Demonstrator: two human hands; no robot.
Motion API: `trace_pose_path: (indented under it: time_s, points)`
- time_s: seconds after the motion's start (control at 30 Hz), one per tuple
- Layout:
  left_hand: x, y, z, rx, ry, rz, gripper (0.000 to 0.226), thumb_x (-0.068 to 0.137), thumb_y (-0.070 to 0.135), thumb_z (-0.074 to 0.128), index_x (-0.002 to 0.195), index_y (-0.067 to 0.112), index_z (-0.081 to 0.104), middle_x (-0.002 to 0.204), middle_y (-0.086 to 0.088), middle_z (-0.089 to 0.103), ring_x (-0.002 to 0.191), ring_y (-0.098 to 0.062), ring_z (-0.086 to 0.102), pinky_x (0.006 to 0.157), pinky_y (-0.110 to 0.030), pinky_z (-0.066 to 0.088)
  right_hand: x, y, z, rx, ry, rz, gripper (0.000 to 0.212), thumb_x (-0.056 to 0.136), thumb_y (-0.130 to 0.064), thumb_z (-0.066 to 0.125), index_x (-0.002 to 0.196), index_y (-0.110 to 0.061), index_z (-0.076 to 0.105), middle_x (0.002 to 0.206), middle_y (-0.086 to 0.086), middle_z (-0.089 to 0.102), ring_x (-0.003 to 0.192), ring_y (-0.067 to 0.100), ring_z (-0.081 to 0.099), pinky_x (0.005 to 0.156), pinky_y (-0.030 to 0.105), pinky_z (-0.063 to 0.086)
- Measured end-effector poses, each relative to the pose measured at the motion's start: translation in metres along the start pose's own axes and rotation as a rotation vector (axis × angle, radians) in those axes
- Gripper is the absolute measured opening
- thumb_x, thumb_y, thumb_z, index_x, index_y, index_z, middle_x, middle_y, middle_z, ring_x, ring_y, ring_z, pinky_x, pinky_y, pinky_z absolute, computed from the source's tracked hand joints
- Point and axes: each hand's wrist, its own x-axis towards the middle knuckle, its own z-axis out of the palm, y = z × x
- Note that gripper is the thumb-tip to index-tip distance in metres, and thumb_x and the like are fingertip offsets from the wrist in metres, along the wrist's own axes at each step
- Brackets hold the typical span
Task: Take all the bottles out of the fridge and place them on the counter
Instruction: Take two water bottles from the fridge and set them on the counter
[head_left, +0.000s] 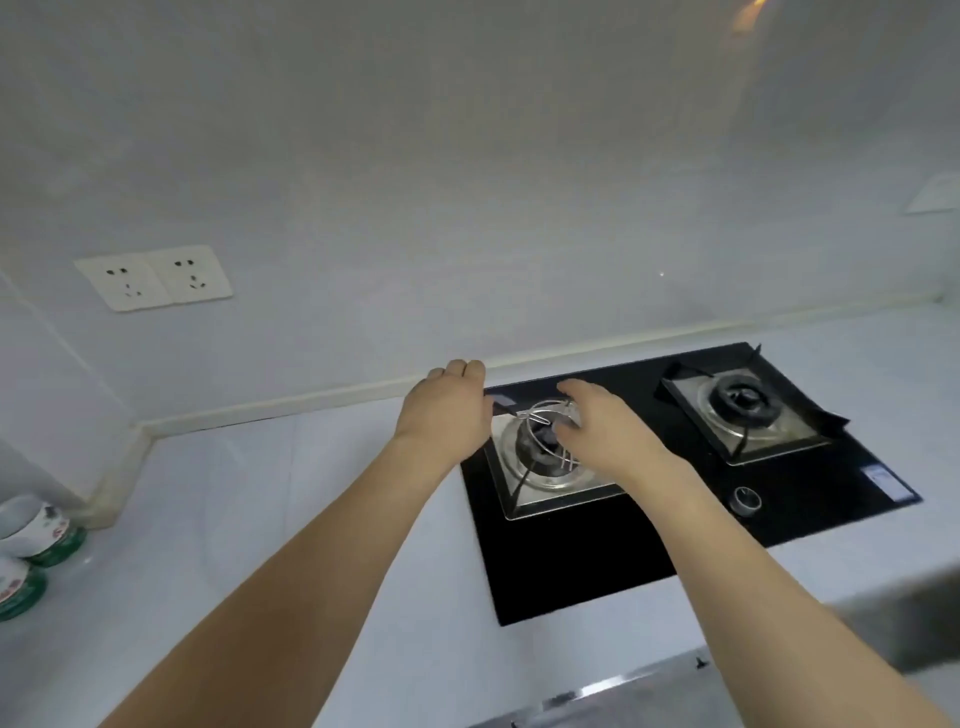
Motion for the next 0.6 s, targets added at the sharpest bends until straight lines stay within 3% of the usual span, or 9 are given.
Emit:
trace_pose_path:
  time_s: [0.3,0.6]
  points:
    - [0.007,0.199,0.025,-0.022,-0.059,0.265,0.04,0.099,0.032,0.042,0.134,0.011,0.043,0.13,-0.01,0.052,0.112,-0.028,0.051,0.087,-0.04,0.049,-0.113,0.145,-0.095,0.03,0.167,0.206,0.055,0.093,-0.025,0.056,0.145,-0.017,0.039,0.143,0.005,0.049,0.124,0.021,0.051,0.1,0.035,0.045]
    - [-0.015,0.4,0.047,-0.063,-0.035,0.56,0.034,0.099,0.032,0.041,0.125,0.012,0.048,0.126,-0.009,0.053,0.11,-0.029,0.053,0.082,-0.04,0.048,-0.241,0.271,-0.172,0.031,0.317,0.434,0.051,0.093,-0.023,0.051,0.143,-0.016,0.041,0.144,0.005,0.046,0.129,0.021,0.045,0.099,0.028,0.037]
